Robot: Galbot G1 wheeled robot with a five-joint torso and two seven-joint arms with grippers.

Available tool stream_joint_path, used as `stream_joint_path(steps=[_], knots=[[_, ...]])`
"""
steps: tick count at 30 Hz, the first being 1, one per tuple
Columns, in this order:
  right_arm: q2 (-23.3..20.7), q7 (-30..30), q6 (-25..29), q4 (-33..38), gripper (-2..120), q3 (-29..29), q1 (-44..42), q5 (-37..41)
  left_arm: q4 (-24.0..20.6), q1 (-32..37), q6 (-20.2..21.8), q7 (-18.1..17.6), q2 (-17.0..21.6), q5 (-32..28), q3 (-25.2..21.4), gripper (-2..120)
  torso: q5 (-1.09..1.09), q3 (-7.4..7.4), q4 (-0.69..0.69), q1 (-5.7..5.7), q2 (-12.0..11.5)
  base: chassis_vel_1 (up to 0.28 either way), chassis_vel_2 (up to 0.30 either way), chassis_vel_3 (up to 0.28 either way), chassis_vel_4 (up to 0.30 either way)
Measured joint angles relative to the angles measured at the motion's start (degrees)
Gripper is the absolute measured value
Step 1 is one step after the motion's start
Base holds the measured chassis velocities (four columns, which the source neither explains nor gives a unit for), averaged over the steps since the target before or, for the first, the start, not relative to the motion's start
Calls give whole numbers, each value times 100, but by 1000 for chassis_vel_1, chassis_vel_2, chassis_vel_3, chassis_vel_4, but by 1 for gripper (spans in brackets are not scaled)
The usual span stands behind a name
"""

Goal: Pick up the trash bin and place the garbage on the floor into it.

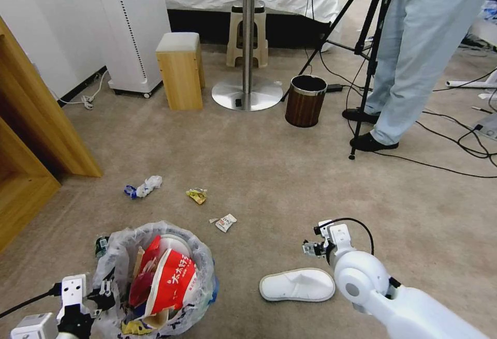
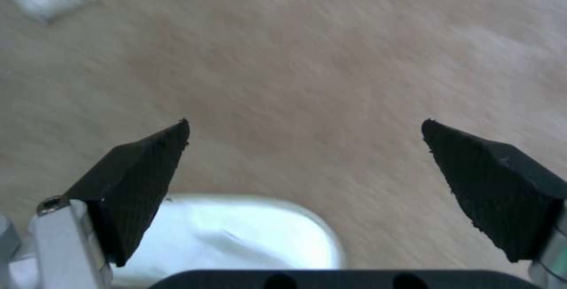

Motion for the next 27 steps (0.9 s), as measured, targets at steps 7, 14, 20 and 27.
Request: stream_joint_path(steps=[7,14,20,27], knots=[[18,-1384,357,-185,100,76,-123,-1273,51,-47,-2,5,62,38,46,1,2,0,0,0,0,0,0,0,0],[-355,-2321,1079,-255,100,-199,-165,-2152,120,-72,-11,-10,114,40,46,1,0,0,0,0,0,0,0,0,0],[-669,-2652,1304,-528,100,-734,-107,-2529,150,-84,-9,-11,132,41,76,1,0,0,0,0,0,0,0,0,0],[-845,-2849,1390,-878,100,-995,-9,-2669,150,-94,-7,-22,101,0,99,1,0,0,0,0,0,0,0,0,0]])
